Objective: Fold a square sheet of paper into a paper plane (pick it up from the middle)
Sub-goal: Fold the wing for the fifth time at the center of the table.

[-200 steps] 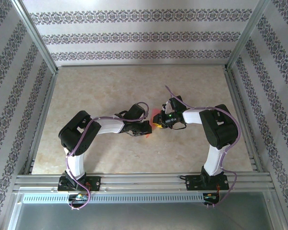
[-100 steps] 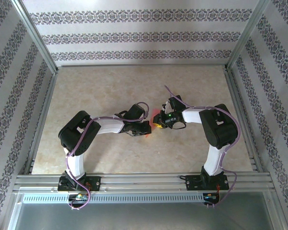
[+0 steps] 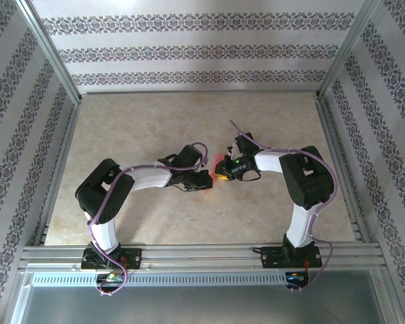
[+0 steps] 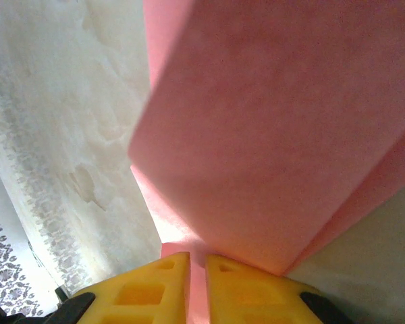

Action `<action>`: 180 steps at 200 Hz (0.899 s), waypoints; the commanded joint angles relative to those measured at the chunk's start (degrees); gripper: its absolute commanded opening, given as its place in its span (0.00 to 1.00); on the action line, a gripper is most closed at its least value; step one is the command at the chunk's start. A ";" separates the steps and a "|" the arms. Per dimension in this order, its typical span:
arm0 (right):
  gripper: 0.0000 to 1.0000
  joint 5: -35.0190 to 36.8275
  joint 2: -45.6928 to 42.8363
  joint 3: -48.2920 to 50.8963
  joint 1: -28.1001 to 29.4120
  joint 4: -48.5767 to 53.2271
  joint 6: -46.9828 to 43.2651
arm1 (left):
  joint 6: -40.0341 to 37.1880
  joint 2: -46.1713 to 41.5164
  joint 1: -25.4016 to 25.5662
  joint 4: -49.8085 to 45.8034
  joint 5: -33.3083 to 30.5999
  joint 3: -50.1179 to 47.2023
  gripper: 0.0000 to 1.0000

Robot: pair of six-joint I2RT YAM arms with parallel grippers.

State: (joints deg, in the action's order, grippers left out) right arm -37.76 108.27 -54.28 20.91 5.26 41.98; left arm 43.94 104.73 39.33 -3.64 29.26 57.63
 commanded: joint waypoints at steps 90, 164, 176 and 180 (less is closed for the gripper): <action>0.19 9.28 6.66 1.64 1.42 5.87 -1.19 | -0.36 2.01 0.22 -5.68 -2.68 -0.36 0.12; 0.19 9.37 6.87 1.64 1.42 6.06 -1.15 | -0.28 2.76 0.13 -5.93 -2.75 -1.84 0.11; 0.19 9.37 6.87 1.64 1.42 6.07 -1.19 | -0.19 2.85 0.18 -6.03 -2.60 -2.03 0.11; 0.19 9.37 6.95 1.68 1.42 6.08 -1.20 | -0.17 2.90 0.22 -6.03 -2.55 -1.99 0.11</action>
State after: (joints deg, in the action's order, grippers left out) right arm -37.58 108.75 -55.13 20.91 6.79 41.76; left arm 43.92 106.15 39.38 -6.39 27.77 57.14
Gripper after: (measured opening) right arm 0.187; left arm 0.111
